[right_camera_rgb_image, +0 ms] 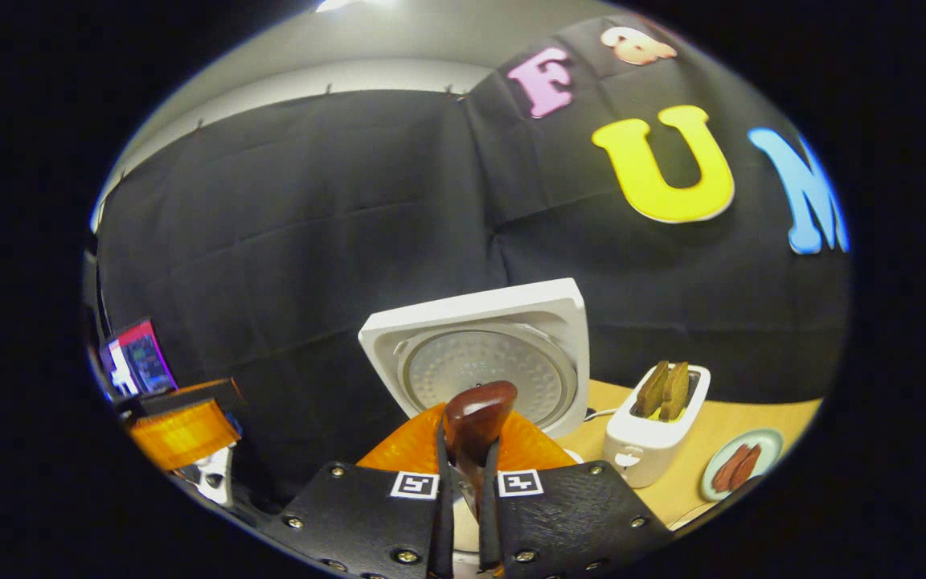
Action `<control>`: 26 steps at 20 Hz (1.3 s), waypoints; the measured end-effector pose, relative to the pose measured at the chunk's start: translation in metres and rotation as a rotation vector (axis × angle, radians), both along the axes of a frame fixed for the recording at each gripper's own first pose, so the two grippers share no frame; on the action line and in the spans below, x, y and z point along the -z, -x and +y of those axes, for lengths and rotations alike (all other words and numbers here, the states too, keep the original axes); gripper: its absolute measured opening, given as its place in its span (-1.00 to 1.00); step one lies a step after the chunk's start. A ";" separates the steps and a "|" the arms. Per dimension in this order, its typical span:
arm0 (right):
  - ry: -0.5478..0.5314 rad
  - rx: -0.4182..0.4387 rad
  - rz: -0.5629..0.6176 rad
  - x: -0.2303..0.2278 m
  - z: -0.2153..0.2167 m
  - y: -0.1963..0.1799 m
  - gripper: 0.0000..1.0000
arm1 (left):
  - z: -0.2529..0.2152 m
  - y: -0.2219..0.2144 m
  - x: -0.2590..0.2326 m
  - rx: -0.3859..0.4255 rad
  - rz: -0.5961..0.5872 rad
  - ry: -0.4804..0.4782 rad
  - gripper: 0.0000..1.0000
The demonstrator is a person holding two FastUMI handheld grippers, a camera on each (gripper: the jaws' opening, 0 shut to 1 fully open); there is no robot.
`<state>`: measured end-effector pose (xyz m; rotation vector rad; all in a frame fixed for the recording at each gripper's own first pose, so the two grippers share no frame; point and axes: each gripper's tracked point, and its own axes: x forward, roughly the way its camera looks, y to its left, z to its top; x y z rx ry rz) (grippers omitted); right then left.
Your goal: Close the left gripper, press the button to open the rice cooker; take a wooden spoon from the chopstick holder with the right hand, scoop a spoonful of rice and pour it into the rice cooker, then put the wooden spoon back into the chopstick holder.
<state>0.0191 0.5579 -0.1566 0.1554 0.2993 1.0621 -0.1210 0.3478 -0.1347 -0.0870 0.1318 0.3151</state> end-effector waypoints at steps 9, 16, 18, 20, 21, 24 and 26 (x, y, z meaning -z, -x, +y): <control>-0.215 0.152 0.259 -0.022 -0.049 -0.033 -0.75 | -0.022 -0.010 -0.009 0.064 -0.002 -0.006 0.94; -0.250 0.250 0.260 -0.035 -0.114 -0.037 -0.75 | -0.060 -0.034 -0.014 0.149 -0.020 0.022 0.94; -0.256 0.281 0.251 -0.043 -0.138 -0.041 -0.75 | -0.075 -0.042 -0.016 0.177 -0.026 0.022 0.94; -0.261 0.309 0.241 -0.046 -0.166 -0.043 -0.75 | -0.090 -0.050 -0.019 0.202 -0.032 0.019 0.94; -0.248 0.329 0.232 -0.041 -0.182 -0.047 -0.75 | -0.098 -0.053 -0.022 0.216 -0.036 0.022 0.93; -0.235 0.395 0.218 -0.041 -0.230 -0.056 -0.75 | -0.118 -0.062 -0.024 0.250 -0.035 0.023 0.93; -0.235 0.437 0.205 -0.043 -0.261 -0.060 -0.75 | -0.132 -0.067 -0.024 0.272 -0.027 0.016 0.93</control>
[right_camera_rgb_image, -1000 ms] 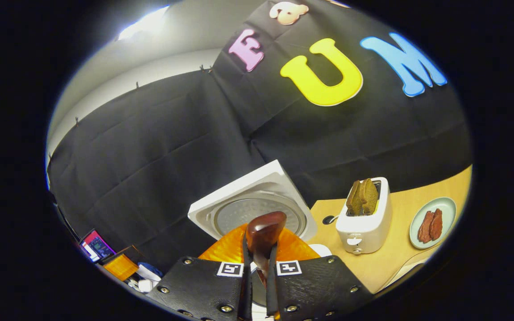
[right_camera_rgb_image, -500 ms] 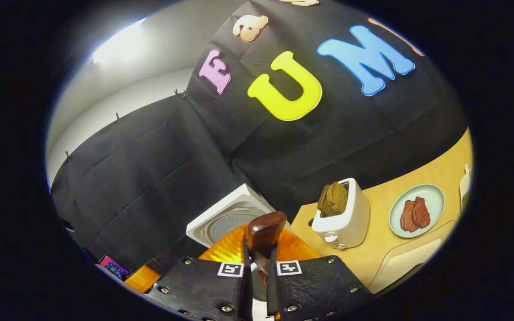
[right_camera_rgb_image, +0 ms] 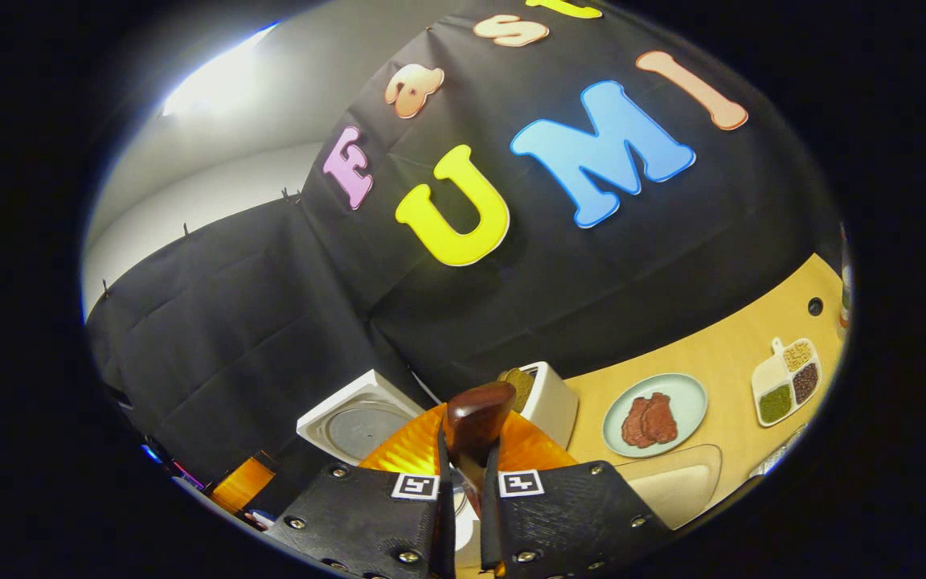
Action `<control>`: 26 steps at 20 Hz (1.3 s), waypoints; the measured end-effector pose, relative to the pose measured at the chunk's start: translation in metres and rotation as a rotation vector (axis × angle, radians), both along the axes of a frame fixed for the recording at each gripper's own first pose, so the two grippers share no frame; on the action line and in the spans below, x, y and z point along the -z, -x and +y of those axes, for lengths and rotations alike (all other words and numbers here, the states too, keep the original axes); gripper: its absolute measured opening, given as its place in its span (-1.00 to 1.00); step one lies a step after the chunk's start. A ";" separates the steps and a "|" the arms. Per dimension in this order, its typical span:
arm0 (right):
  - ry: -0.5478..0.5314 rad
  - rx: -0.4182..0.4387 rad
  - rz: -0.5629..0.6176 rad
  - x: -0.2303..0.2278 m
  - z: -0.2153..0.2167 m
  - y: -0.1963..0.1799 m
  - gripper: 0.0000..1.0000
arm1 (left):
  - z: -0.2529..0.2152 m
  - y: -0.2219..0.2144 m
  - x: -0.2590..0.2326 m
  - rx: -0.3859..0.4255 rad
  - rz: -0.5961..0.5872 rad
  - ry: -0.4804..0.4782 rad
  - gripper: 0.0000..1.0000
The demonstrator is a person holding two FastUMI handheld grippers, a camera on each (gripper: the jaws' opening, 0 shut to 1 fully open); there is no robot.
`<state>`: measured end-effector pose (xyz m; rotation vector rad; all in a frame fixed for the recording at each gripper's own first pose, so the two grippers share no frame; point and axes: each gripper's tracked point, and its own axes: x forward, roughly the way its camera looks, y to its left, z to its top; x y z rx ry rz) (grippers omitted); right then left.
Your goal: Close the left gripper, press the button to open the rice cooker; take a wooden spoon from the chopstick holder with the right hand, scoop a spoonful of rice and pour it into the rice cooker, then put the wooden spoon back into the chopstick holder.
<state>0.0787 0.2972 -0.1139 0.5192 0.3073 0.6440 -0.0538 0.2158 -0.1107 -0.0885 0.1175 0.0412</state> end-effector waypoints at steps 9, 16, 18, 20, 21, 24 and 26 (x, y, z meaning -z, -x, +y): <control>0.027 0.160 0.011 0.001 -0.107 -0.011 -0.75 | -0.062 -0.025 -0.004 0.079 0.009 0.000 0.94; 0.034 0.301 0.048 0.018 -0.184 -0.017 -0.75 | -0.109 -0.039 -0.010 0.167 0.013 -0.002 0.94; 0.046 0.341 0.055 0.022 -0.208 -0.019 -0.75 | -0.116 -0.043 -0.013 0.176 0.006 0.005 0.94; 0.049 0.382 0.064 0.027 -0.229 -0.020 -0.75 | -0.121 -0.045 -0.014 0.182 0.004 0.004 0.94; 0.051 0.402 0.071 0.032 -0.239 -0.021 -0.75 | -0.123 -0.046 -0.014 0.184 0.006 0.002 0.93; 0.062 0.452 0.096 0.046 -0.264 -0.024 -0.75 | -0.130 -0.050 -0.015 0.191 0.008 0.000 0.93; 0.074 0.473 0.107 0.055 -0.275 -0.025 -0.75 | -0.130 -0.052 -0.016 0.189 0.008 -0.011 0.93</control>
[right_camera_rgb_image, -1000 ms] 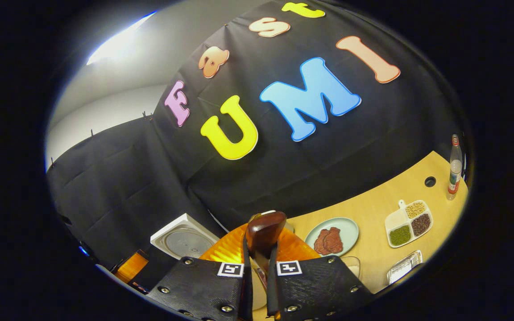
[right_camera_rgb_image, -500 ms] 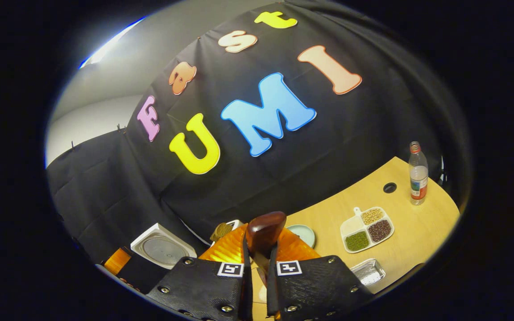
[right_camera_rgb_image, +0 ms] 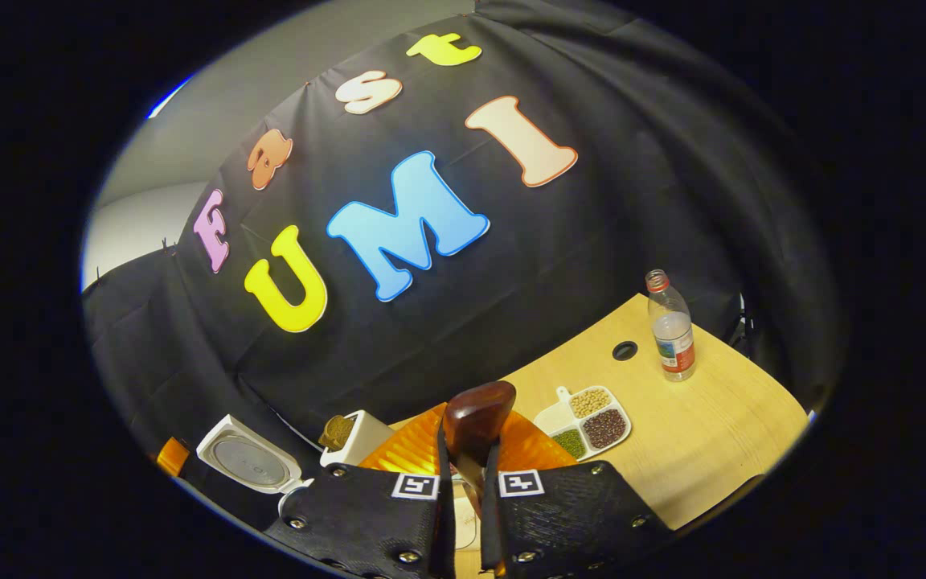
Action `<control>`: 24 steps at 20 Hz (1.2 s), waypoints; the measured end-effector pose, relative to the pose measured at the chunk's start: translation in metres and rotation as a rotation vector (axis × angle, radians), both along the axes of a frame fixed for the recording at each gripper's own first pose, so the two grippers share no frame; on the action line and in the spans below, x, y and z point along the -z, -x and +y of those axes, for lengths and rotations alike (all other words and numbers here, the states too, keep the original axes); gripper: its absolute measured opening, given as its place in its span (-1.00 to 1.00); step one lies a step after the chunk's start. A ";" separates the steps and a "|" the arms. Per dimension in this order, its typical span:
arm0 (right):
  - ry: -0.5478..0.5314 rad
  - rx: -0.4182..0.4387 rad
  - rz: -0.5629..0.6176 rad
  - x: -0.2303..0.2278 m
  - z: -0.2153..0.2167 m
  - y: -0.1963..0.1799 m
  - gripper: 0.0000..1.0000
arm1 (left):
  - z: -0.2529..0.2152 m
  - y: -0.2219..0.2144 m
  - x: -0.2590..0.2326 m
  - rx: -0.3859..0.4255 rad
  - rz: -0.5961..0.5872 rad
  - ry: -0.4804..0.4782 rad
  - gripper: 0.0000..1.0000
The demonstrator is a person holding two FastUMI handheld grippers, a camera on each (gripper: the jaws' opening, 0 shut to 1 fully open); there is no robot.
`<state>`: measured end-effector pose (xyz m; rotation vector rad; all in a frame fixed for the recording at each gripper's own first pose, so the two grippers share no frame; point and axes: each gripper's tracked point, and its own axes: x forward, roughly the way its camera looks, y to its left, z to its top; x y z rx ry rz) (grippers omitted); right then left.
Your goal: Close the left gripper, press the button to open the rice cooker; take a wooden spoon from the chopstick holder with the right hand, scoop a spoonful of rice and pour it into the rice cooker, then put the wooden spoon back into the chopstick holder.
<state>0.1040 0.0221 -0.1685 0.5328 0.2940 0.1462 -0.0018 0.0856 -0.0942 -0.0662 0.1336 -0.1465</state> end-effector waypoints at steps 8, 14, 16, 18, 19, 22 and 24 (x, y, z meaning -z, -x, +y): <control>0.079 0.035 0.065 0.046 -0.020 -0.008 -0.75 | -0.001 0.005 -0.001 -0.027 0.016 -0.032 0.92; 0.095 0.056 0.123 0.080 -0.028 -0.012 -0.75 | 0.000 0.008 -0.002 -0.052 0.027 -0.037 0.92; 0.108 0.063 0.143 0.090 -0.029 -0.014 -0.75 | 0.001 0.009 -0.002 -0.060 0.030 -0.046 0.92; 0.108 0.061 0.156 0.097 -0.026 -0.016 -0.75 | 0.003 0.012 -0.001 -0.064 0.029 -0.058 0.92; 0.119 0.057 0.161 0.104 -0.024 -0.017 -0.75 | 0.005 0.013 0.000 -0.068 0.034 -0.064 0.92; 0.170 0.044 0.176 0.119 -0.018 -0.019 -0.75 | 0.009 0.016 0.006 -0.084 0.053 -0.068 0.92; 0.197 0.037 0.174 0.124 -0.014 -0.019 -0.75 | 0.007 0.018 0.005 -0.081 0.050 -0.057 0.93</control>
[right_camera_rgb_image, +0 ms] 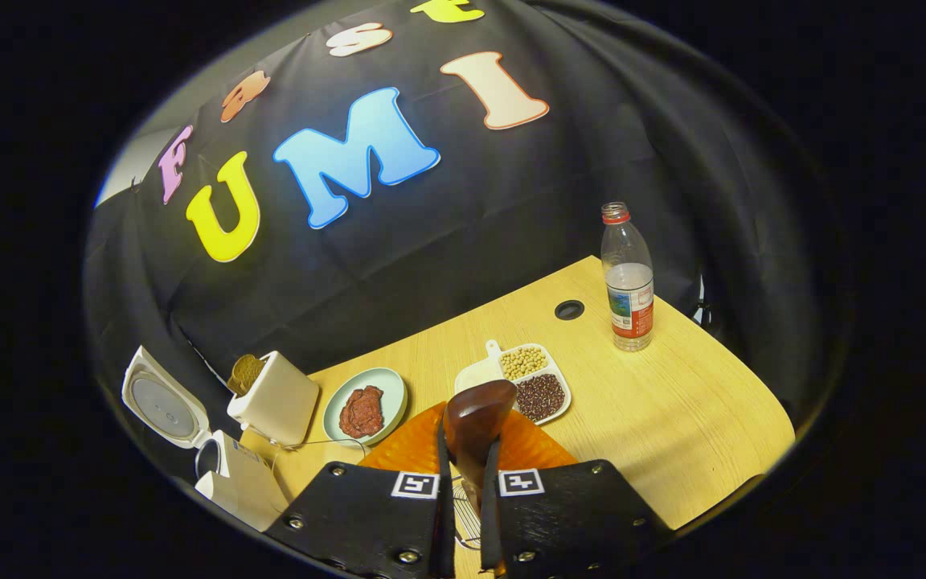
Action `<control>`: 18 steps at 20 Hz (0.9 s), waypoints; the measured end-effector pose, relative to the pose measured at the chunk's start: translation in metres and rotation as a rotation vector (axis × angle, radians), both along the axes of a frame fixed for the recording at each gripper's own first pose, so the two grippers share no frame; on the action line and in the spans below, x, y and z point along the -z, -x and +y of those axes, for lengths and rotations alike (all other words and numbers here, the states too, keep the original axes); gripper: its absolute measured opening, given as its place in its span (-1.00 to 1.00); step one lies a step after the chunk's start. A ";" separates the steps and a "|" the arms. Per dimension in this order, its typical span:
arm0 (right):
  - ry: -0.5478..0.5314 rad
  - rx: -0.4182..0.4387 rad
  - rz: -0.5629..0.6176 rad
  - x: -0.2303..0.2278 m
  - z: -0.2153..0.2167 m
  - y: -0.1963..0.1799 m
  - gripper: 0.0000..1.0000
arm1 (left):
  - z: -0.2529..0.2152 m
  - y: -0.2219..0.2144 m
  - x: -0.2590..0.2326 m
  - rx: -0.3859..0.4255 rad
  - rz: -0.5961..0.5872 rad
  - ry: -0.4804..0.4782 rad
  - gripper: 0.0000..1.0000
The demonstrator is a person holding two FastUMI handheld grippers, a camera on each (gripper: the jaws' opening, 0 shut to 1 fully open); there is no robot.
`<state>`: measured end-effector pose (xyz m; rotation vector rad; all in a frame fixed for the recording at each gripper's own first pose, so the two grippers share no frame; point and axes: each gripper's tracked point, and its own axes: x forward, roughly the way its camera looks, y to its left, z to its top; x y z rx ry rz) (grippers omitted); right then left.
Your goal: Close the left gripper, press the button to open the rice cooker; take a wooden spoon from the chopstick holder with the right hand, scoop a spoonful of rice and pour it into the rice cooker, then put the wooden spoon back into the chopstick holder.
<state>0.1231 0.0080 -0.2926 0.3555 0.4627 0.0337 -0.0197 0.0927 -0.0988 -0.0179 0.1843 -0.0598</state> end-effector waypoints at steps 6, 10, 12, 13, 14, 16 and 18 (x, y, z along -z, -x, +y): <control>0.043 0.009 0.024 0.020 0.005 -0.004 -0.75 | 0.000 -0.001 0.001 0.002 0.003 -0.007 0.92; 0.087 -0.010 0.025 0.023 -0.003 0.003 -0.57 | -0.003 -0.004 -0.002 0.015 -0.006 0.007 0.93; 0.129 -0.008 0.022 0.018 -0.012 0.007 -0.35 | -0.005 -0.007 -0.001 0.026 -0.006 0.008 0.93; 0.139 -0.010 0.014 0.010 -0.016 0.010 -0.21 | -0.006 -0.008 0.000 0.033 -0.007 0.009 0.93; 0.160 -0.002 0.008 0.007 -0.021 0.011 0.20 | -0.008 -0.009 -0.002 0.040 -0.010 0.011 0.93; 0.188 0.017 -0.022 -0.009 -0.028 0.015 0.34 | -0.013 -0.013 -0.005 0.058 -0.019 0.015 0.93; 0.202 0.036 -0.075 -0.031 -0.032 0.019 0.96 | -0.018 -0.015 -0.005 0.075 -0.025 0.017 0.93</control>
